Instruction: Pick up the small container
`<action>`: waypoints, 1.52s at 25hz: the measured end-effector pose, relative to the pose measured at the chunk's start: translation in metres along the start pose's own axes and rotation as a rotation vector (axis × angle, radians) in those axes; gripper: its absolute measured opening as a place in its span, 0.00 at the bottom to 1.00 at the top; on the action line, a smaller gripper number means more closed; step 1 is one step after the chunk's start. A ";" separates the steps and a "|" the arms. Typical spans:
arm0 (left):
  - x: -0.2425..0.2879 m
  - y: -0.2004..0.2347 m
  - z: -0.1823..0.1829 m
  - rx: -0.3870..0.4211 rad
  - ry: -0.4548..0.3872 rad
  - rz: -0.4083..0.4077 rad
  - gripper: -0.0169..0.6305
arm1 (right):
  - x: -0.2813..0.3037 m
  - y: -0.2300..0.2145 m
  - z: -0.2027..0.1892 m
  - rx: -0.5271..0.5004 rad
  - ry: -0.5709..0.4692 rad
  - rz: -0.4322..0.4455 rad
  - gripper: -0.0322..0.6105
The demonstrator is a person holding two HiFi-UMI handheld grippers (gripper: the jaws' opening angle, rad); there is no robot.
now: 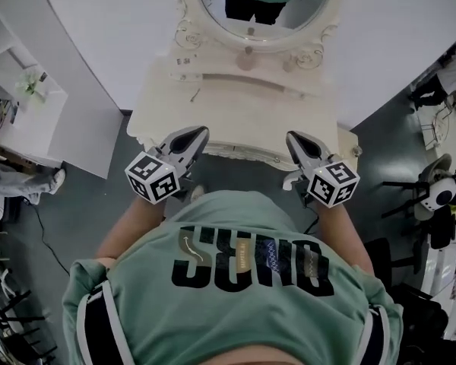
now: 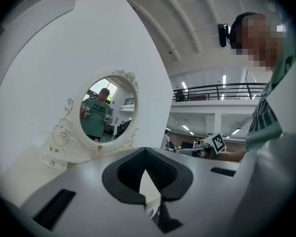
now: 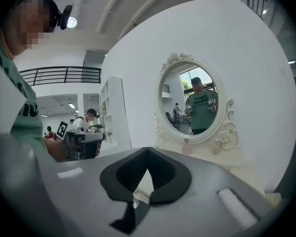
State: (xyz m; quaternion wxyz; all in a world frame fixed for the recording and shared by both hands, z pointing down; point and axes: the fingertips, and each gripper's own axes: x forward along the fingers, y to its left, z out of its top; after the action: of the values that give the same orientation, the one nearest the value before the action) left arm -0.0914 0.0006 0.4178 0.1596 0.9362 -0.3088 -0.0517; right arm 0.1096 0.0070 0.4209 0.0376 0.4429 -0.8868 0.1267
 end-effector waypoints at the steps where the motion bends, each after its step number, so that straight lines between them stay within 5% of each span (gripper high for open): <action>1: 0.007 0.015 0.009 0.000 0.004 -0.016 0.02 | 0.014 -0.003 0.006 0.002 -0.003 -0.014 0.06; 9: 0.057 0.127 0.069 0.020 0.057 -0.130 0.02 | 0.115 -0.038 0.052 0.031 -0.040 -0.117 0.06; 20: 0.118 0.189 0.058 -0.043 0.131 -0.179 0.02 | 0.168 -0.101 0.049 0.085 0.009 -0.191 0.06; 38: 0.251 0.190 0.020 0.021 0.173 0.109 0.02 | 0.202 -0.239 0.055 0.054 0.016 0.090 0.06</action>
State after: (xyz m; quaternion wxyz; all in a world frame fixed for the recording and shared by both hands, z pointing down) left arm -0.0003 -0.2981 0.4624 0.1782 0.9207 -0.3447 0.0412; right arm 0.1801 -0.3020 0.4497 0.0270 0.4023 -0.9018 0.1558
